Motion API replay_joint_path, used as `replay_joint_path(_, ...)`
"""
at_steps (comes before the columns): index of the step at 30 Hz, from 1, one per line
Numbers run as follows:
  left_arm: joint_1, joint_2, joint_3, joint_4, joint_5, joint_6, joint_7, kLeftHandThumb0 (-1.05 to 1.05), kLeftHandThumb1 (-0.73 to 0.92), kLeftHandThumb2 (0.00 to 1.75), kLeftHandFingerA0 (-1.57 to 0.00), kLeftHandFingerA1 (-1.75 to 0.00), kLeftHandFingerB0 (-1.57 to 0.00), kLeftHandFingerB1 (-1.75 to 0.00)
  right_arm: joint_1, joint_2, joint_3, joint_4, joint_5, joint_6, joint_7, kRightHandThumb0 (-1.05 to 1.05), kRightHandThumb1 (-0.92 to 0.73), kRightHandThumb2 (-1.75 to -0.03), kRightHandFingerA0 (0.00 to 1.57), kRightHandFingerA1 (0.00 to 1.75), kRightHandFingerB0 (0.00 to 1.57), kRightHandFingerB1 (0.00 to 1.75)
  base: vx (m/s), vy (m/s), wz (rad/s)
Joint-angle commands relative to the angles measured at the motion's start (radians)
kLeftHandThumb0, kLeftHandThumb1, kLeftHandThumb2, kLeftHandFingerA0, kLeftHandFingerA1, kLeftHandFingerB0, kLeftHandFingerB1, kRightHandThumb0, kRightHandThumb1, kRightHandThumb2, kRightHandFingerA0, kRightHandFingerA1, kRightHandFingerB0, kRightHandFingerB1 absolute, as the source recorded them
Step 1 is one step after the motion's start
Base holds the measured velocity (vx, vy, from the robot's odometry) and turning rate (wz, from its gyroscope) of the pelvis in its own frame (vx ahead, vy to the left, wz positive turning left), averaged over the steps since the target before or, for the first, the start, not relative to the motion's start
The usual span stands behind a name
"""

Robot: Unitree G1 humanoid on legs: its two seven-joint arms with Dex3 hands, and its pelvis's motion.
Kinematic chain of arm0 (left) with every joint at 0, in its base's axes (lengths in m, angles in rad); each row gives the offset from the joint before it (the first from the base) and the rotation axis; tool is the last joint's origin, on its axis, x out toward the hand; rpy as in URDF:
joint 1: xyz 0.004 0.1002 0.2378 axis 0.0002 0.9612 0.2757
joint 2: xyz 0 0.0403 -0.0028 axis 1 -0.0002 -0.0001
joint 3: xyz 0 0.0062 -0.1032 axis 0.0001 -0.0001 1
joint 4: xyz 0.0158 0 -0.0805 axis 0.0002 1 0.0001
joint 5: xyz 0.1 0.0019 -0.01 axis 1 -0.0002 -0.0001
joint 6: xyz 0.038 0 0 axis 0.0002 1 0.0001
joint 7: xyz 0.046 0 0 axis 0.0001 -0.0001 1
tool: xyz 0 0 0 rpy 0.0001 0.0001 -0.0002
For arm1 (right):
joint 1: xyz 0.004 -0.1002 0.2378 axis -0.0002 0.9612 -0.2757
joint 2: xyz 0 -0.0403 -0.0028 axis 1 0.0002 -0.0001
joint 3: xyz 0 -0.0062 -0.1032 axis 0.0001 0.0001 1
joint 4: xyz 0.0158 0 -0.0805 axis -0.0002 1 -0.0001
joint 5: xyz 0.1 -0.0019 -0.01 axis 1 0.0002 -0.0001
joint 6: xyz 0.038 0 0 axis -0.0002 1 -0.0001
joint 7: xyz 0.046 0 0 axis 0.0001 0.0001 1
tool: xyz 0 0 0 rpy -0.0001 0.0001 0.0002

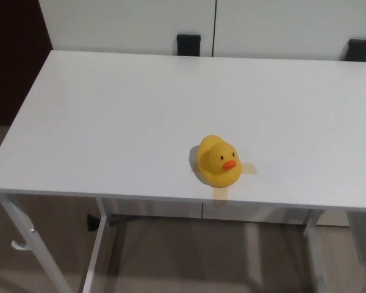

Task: The robot uses its right hand to push the yellow duck toy to the center of the white desk.

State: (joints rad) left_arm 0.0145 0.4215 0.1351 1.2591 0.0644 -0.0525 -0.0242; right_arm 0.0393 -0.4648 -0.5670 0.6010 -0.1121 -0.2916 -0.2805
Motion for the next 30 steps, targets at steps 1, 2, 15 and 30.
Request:
replay_joint_path(1, 0.011, 0.019, 0.009, -0.004, -0.007, -0.025, 0.009, 0.53, -0.31, 1.72, -1.31, -1.02, -1.32, -0.97, 0.168, -0.011, -0.12, 0.218, 0.216, -0.122, 0.234, -0.62, -0.69, -0.68, 0.0, 0.14, 0.0, 0.54, 0.0, 0.0, 0.0)
replay_joint_path(2, 0.009, 0.019, 0.011, -0.002, -0.008, -0.019, 0.011, 0.58, -0.25, 1.68, -1.29, -1.04, -1.32, -0.99, 0.169, -0.022, -0.12, 0.259, 0.232, -0.052, 0.302, -0.52, -0.68, -0.6, 0.01, 0.7, 0.26, 0.53, 0.0, 0.0, 0.0)
replay_joint_path(15, -0.004, 0.014, 0.023, 0.0, -0.012, -0.005, 0.021, 0.58, -0.28, 1.75, -1.34, -1.01, -1.32, -0.99, 0.108, -0.058, -0.022, 0.526, 0.17, -0.053, 0.374, -0.1, -0.35, -1.12, 0.7, 0.57, 0.67, 0.52, 0.0, 0.0, 0.0)
replay_joint_path(30, -0.02, 0.023, 0.044, -0.013, -0.021, -0.004, 0.008, 0.64, -0.28, 1.69, -1.27, -1.04, -1.23, -1.03, 0.072, -0.083, 0.057, 0.572, 0.162, -0.102, 0.403, -0.12, -0.32, -1.08, 1.05, 0.53, 0.91, 0.55, 0.0, 0.0, 0.0)
